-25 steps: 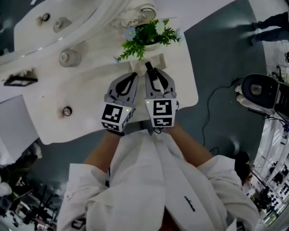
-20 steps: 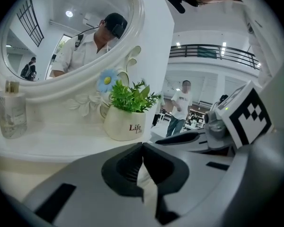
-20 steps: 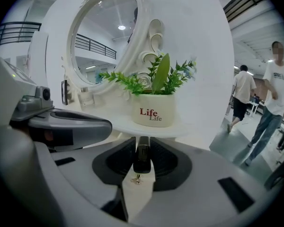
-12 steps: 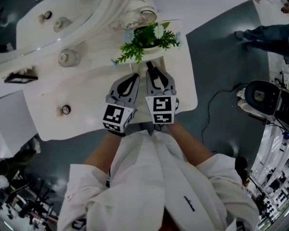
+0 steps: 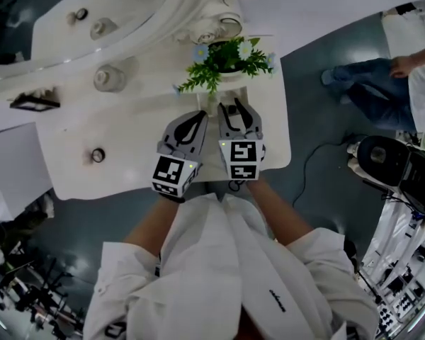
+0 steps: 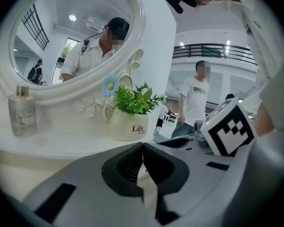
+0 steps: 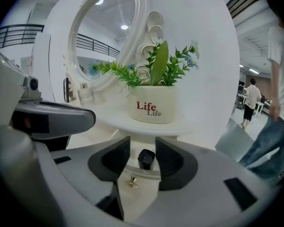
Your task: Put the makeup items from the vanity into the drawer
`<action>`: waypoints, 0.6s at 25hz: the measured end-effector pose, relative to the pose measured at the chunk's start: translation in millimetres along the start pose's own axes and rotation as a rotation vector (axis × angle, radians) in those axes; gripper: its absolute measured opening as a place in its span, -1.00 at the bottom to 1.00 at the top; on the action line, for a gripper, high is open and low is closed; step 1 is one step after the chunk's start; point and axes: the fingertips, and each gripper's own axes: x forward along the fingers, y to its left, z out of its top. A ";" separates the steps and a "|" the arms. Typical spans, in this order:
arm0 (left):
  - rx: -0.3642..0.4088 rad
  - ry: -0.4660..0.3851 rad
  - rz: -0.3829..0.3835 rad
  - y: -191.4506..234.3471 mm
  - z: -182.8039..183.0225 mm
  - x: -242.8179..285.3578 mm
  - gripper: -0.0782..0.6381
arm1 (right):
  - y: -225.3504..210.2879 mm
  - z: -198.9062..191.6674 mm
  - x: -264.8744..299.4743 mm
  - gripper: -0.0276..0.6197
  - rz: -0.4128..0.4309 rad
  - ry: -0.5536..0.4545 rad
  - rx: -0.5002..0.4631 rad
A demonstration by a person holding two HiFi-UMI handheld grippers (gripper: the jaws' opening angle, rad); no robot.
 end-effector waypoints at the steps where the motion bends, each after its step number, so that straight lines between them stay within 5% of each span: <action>1: 0.000 -0.001 0.002 0.2 0.2 -1.9 -0.70 | 2.3 0.6 -1.4 -0.30 0.011 -0.002 0.002; 5: 0.003 -0.013 0.002 0.1 4.4 -10.1 -0.70 | 9.1 5.2 -12.6 0.02 0.032 -0.023 0.000; 10: 0.017 -0.039 0.002 -0.3 14.4 -25.3 -0.70 | 9.1 15.2 -36.7 0.04 0.019 -0.060 -0.016; 12: 0.022 -0.052 0.004 -0.4 19.5 -34.7 -0.70 | 7.2 24.3 -50.0 -0.02 0.000 -0.099 -0.013; 15: 0.028 -0.073 0.009 0.5 26.5 -50.7 -0.70 | 2.2 41.9 -71.2 -0.38 -0.041 -0.182 -0.002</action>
